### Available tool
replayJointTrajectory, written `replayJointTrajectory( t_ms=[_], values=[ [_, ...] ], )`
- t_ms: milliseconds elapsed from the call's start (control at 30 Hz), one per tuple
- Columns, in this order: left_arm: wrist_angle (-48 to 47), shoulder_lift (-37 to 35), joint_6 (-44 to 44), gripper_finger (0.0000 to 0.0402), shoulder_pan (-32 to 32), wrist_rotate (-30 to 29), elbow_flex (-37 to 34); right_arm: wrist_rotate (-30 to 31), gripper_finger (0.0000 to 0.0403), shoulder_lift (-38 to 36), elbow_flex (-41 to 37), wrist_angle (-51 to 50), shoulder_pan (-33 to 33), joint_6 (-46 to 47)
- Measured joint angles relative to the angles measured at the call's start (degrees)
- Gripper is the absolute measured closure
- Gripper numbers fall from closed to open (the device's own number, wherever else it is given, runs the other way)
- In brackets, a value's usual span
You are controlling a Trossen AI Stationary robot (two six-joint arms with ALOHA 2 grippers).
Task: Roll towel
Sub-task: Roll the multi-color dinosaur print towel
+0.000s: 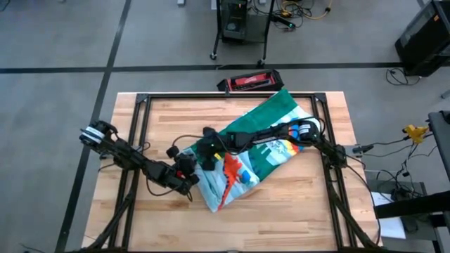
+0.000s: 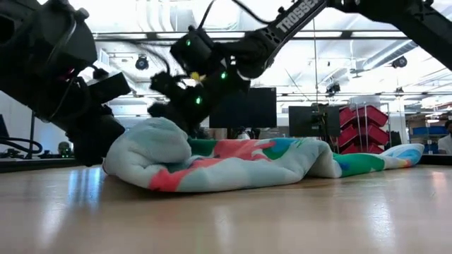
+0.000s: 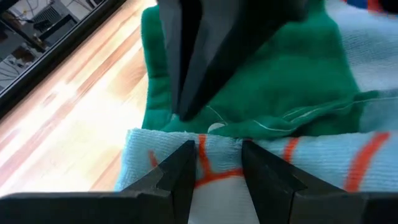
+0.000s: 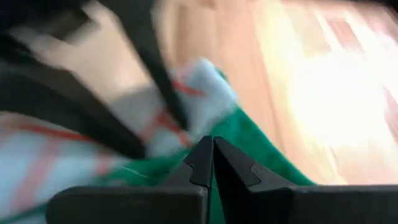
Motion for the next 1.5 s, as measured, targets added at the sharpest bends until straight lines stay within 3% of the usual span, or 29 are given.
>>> replayJointTrajectory(
  t_ms=[100, 467, 767, 1167, 1500],
  values=[
    [0.35, 0.0, -0.26, 0.0283, -0.05, 0.04, -0.24, 2.09, 0.0403, 0.94, 0.59, -1.32, -0.39, -0.03],
    [1.14, 0.0, 0.38, 0.0283, -0.09, -0.25, -0.64, -4.54, 0.0403, 1.05, 0.64, 1.62, -0.39, -4.61],
    [2.26, 0.02, 1.77, 0.0283, -0.07, -0.46, -0.69, -4.98, 0.0403, 1.4, 0.72, 6.59, -1.79, -6.05],
    [2.28, 0.02, 1.77, 0.0283, -0.09, -0.5, -0.73, -3.84, 0.0403, -1.57, 0.7, -7.85, -0.68, -4.59],
    [3.3, 0.02, 1.77, 0.0283, -0.09, -0.55, -0.78, -5.47, 0.0403, -0.14, 0.66, -6.06, -0.23, -3.7]
  ],
)
